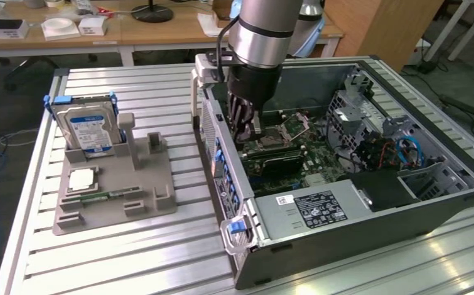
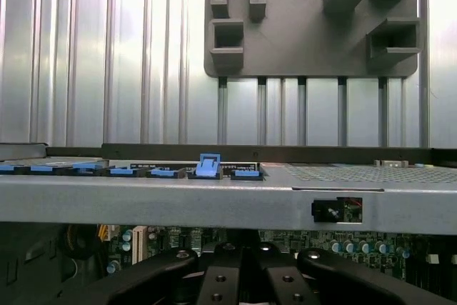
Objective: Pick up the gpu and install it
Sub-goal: 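Press down on the gpu until it lock into place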
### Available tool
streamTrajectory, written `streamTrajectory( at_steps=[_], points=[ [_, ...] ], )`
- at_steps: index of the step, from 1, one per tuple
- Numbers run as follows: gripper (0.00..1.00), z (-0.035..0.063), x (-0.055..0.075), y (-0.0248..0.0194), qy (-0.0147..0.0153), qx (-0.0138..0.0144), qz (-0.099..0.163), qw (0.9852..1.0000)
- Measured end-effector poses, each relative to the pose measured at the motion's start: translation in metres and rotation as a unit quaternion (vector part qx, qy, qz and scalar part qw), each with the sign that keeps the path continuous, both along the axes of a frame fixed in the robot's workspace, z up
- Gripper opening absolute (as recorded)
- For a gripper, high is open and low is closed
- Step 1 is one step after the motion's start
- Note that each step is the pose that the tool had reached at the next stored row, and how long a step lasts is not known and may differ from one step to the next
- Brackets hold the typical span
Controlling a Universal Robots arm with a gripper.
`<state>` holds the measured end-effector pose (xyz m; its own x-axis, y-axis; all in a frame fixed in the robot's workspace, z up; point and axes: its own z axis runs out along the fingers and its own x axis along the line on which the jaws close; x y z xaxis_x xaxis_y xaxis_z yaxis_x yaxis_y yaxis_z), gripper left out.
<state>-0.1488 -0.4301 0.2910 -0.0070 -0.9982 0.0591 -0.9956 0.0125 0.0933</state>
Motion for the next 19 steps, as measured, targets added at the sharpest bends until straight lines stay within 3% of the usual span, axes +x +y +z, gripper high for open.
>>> streamTrajectory(
  at_steps=[19],
  points=[
    [0.1, -0.0001, -0.0005, -0.0014, 0.0001, -0.0001, 0.001, 1.0]
  ],
)
